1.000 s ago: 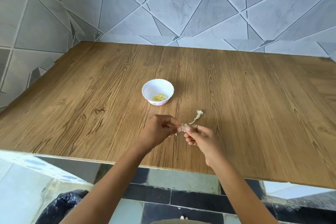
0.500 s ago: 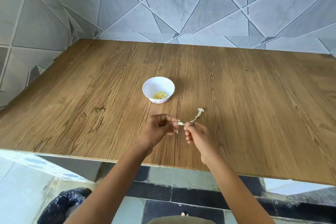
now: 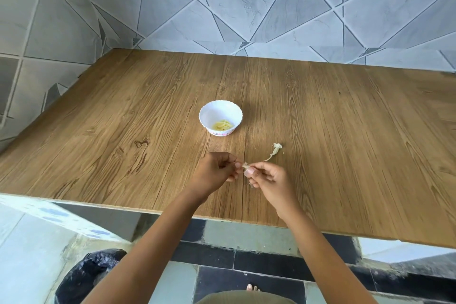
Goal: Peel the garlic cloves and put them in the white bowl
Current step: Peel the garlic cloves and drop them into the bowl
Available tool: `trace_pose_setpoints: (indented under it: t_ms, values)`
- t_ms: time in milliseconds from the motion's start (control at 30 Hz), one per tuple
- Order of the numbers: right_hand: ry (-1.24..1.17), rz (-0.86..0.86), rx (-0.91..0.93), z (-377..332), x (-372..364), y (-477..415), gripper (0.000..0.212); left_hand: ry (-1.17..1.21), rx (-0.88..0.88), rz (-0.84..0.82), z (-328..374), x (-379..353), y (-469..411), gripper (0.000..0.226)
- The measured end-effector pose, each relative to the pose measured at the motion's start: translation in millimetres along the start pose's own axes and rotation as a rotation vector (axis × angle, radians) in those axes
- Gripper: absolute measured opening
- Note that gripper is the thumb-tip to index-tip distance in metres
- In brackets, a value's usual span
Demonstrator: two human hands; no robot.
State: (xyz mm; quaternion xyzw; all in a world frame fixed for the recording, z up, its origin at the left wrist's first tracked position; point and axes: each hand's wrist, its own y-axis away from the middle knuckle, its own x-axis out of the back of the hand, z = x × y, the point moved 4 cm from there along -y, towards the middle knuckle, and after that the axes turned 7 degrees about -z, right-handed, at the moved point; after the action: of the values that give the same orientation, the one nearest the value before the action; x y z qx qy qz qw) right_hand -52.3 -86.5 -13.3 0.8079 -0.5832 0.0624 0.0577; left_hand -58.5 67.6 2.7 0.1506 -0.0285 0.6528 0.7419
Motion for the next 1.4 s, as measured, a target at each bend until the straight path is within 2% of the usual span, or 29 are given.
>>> trace_pose_setpoints:
  t_ms: [67, 200, 267, 400, 533, 633, 733, 933, 1167, 1400]
  values:
    - [-0.017, 0.01, -0.016, 2, 2, 2, 0.014, -0.053, -0.018, 0.023, 0, 3, -1, 0.016]
    - [-0.024, 0.028, -0.017, 2, 5, 5, 0.018, -0.474, -0.163, 0.058, 3, 2, -2, 0.01]
    - [-0.034, 0.038, -0.014, 2, 5, 5, 0.02, -0.595, -0.197, 0.105, 6, 0, -1, 0.003]
    - [-0.039, 0.039, -0.028, 1, 4, 6, 0.016, -0.624, -0.229, 0.121, 7, -2, -3, 0.011]
    - [-0.021, 0.049, -0.053, 5, 6, 6, 0.013, -0.679, -0.224, -0.014, 9, -5, -5, 0.022]
    - [-0.015, 0.055, -0.069, 7, 7, 7, 0.017, -0.572, -0.257, -0.015, 14, -3, -7, 0.028]
    - [0.0, 0.049, -0.069, 5, 7, 7, 0.021, -0.394, -0.22, -0.045, 17, -4, -7, 0.015]
    - [0.068, 0.024, -0.038, -5, 5, 8, 0.022, -0.371, -0.208, -0.042, 20, -7, -9, 0.007]
    - [-0.247, -0.084, -0.195, -16, 11, 10, 0.013, -0.189, -0.171, -0.087, 13, -9, -5, 0.014]
    - [-0.3, -0.02, -0.237, -17, 13, 8, 0.017, -0.036, -0.169, -0.066, 15, -14, -3, 0.009]
